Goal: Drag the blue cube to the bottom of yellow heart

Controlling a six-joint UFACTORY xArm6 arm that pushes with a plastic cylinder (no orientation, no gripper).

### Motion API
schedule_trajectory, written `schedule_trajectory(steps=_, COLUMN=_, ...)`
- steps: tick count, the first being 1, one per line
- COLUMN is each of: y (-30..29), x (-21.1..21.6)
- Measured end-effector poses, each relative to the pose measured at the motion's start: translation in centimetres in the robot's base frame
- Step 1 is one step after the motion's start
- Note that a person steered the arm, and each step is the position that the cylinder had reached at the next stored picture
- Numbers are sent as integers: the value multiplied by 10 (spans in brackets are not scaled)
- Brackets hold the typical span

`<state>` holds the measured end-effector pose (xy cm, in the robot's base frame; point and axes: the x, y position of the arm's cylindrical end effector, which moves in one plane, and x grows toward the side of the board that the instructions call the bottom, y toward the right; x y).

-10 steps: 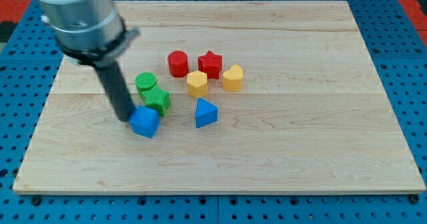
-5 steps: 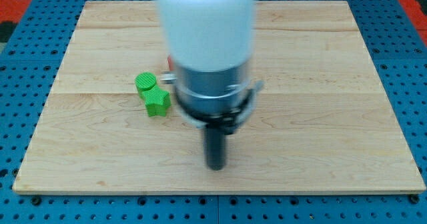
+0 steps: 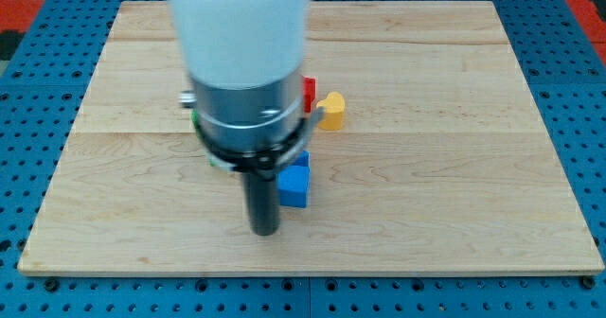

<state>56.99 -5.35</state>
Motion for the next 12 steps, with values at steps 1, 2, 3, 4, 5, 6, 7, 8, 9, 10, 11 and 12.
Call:
schedule_trajectory(steps=1, y=-16, x=-12)
schedule_trajectory(steps=2, y=18, x=-51)
schedule_trajectory(steps=3, y=97, x=-28)
schedule_trajectory(steps=4, y=88, x=-14)
schedule_trajectory(steps=5, y=128, x=-3)
schedule_trajectory(steps=6, y=130, x=-34)
schedule_trajectory(steps=7, y=117, x=-89)
schedule_trajectory(steps=8, y=137, x=-60)
schedule_trajectory(steps=9, y=208, x=-84)
schedule_trajectory(steps=10, y=199, x=-140)
schedule_trajectory(steps=11, y=144, x=-120)
schedule_trajectory(steps=12, y=124, x=-116)
